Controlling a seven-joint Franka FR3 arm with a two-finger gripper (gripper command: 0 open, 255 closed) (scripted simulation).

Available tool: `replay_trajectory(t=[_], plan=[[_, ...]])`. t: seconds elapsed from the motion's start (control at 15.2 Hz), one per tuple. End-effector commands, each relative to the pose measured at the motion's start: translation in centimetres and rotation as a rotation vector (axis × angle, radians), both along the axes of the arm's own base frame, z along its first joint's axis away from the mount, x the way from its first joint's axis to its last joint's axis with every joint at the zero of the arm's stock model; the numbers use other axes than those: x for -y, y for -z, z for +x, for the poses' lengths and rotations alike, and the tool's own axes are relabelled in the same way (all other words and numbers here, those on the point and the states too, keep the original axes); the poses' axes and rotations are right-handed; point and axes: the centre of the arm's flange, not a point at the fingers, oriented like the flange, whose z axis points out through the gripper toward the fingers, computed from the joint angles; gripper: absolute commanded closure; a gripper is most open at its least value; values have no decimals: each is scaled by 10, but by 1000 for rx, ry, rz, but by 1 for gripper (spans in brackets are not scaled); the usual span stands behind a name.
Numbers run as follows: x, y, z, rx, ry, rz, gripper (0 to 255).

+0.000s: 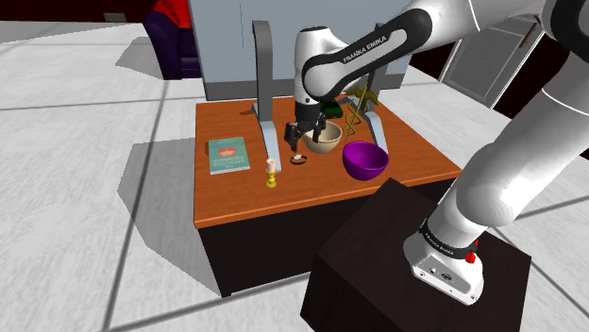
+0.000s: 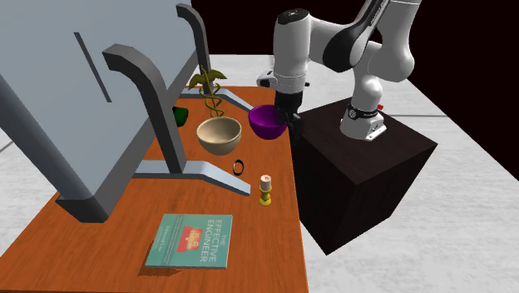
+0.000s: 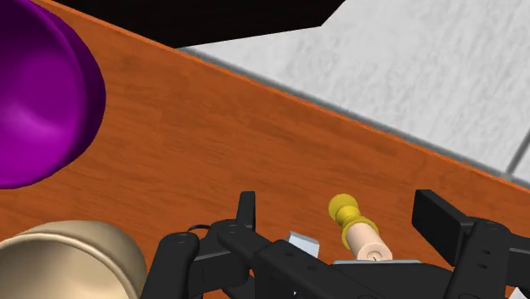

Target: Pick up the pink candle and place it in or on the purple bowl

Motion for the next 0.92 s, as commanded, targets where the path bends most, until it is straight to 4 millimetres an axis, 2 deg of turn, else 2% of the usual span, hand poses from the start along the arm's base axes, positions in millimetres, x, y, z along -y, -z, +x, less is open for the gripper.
replay_trajectory(t=[0.0, 0.66, 0.73, 0.86], plan=[[-9, 15, 19, 9, 17, 3, 0], [-44, 95, 111, 48, 93, 14, 0], [-46, 100, 117, 50, 98, 15, 0], [-46, 111, 117, 50, 98, 15, 0]])
